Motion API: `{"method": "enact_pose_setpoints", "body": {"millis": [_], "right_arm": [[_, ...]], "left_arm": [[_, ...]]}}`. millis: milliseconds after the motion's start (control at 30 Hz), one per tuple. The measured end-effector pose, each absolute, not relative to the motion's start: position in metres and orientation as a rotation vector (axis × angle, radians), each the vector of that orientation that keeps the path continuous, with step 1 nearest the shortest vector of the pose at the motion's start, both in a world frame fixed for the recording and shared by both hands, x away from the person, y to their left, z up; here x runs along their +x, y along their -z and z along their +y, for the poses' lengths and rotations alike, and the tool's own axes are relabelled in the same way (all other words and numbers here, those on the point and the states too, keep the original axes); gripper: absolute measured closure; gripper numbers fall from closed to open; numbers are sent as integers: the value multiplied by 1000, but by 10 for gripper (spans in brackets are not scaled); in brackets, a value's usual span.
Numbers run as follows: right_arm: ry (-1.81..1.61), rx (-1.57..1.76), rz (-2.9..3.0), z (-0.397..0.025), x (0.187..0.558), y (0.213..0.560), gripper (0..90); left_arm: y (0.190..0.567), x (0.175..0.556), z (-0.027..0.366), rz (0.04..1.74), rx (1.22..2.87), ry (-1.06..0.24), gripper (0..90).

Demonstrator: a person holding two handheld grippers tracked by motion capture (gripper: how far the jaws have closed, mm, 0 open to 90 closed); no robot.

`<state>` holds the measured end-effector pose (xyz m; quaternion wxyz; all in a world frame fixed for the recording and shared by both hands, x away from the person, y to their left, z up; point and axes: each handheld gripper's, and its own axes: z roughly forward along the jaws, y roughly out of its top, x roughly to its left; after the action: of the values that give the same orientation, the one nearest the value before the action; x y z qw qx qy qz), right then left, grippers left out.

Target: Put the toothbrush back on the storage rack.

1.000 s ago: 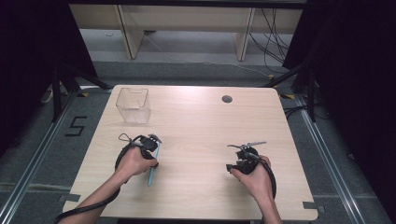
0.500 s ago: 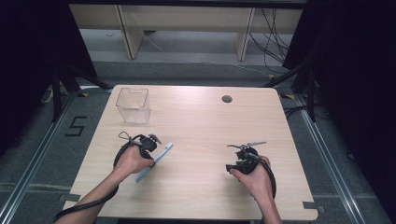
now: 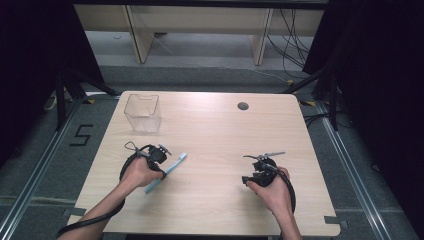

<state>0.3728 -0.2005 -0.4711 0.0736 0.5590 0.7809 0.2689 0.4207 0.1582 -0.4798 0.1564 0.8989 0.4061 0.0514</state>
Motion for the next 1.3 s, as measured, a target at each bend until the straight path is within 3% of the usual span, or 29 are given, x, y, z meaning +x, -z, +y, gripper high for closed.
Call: {"method": "enact_pose_setpoints", "body": {"millis": [533,1300], "right_arm": [[-830,1682,2358,-204,374,472,519],[-858,1678,2345,-207,376,474,514]], "left_arm": [[468,410,176,987,2249,-255,834],[467,405,200,908,1773,-418,834]]}}
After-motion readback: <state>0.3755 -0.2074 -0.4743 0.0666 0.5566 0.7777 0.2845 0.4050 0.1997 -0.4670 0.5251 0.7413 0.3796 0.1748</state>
